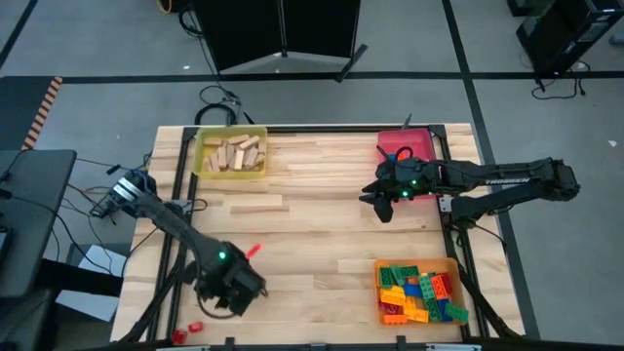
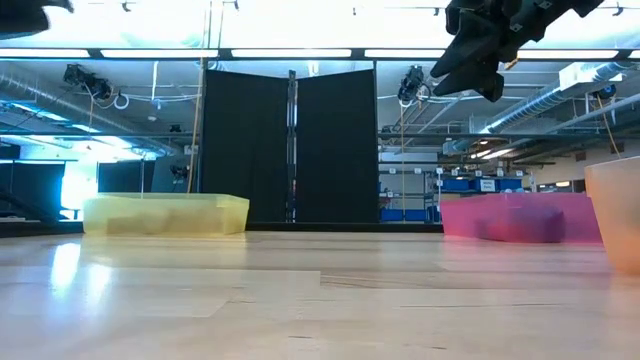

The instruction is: Sort blocks by size

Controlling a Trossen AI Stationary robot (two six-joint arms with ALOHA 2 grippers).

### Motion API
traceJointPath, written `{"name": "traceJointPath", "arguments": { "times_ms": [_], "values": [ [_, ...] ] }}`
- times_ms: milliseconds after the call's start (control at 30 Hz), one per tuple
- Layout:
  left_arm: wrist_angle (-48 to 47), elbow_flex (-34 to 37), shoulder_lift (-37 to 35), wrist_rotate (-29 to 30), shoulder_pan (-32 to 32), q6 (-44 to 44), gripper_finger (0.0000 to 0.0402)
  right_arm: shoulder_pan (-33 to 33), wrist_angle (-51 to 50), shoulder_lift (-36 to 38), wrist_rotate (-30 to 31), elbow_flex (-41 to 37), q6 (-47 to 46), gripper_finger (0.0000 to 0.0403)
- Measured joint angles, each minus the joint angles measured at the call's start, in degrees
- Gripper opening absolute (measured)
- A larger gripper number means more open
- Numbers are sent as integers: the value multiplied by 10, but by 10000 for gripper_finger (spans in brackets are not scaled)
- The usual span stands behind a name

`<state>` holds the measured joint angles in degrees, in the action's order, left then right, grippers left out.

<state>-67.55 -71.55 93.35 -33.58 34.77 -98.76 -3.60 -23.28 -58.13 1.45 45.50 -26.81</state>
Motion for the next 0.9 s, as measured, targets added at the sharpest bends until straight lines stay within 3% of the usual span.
{"name": "traceJointPath", "arguments": {
  "times_ms": [333,600,900],
  "values": [
    [123,0,92,-27,46,84,161,28,0,0,2,0,0,165],
    [122,0,148,-32,70,142,216,31,1,0,3,0,0,167],
    [78,0,184,-31,79,291,273,31,6,0,5,0,0,161]
  ]
}}
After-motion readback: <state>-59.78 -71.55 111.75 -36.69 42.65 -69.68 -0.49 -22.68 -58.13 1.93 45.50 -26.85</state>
